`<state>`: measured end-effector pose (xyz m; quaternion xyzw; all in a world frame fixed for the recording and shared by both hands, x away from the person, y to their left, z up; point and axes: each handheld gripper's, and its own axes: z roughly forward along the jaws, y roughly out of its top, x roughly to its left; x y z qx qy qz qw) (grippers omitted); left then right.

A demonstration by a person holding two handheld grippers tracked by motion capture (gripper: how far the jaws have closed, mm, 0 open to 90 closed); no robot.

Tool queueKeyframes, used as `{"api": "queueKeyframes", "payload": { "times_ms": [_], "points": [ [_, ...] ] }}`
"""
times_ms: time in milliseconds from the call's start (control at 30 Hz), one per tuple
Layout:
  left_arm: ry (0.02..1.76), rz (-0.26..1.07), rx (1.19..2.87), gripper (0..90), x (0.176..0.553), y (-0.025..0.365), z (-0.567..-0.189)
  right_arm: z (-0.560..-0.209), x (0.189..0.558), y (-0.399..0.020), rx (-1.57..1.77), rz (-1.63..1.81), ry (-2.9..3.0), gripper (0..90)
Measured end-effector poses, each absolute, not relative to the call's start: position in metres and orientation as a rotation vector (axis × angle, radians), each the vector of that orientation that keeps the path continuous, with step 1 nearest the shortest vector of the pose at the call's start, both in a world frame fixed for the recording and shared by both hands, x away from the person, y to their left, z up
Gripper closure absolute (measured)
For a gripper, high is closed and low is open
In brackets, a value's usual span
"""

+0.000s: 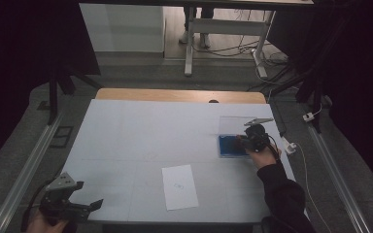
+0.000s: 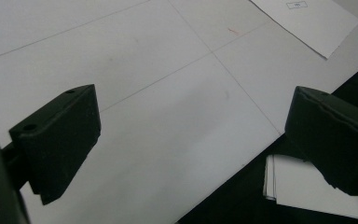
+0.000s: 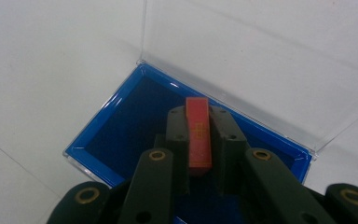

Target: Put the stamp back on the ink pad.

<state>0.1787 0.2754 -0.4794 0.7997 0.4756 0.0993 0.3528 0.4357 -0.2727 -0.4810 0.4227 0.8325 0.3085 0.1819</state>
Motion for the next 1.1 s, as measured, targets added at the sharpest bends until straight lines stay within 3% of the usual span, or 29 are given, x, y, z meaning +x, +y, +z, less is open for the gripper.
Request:
{"api": "queueKeyframes", "payload": {
  "times_ms": [300, 600, 1100],
  "points": [
    [1.230, 0.256, 2.069, 3.7, 0.179, 0.275, -0.479, -0.478, 0.432, -0.272, 1.195, 0.906, 2.310, 64.5],
    [1.230, 0.254, 2.064, 3.7, 0.178, 0.276, -0.479, -0.473, 0.418, -0.274, 1.240, 0.945, 2.280, 37.4],
    [1.224, 0.254, 2.065, 3.6, 0.180, 0.276, -0.479, -0.457, 0.385, -0.268, 1.224, 0.993, 2.278, 12.8]
  ]
}}
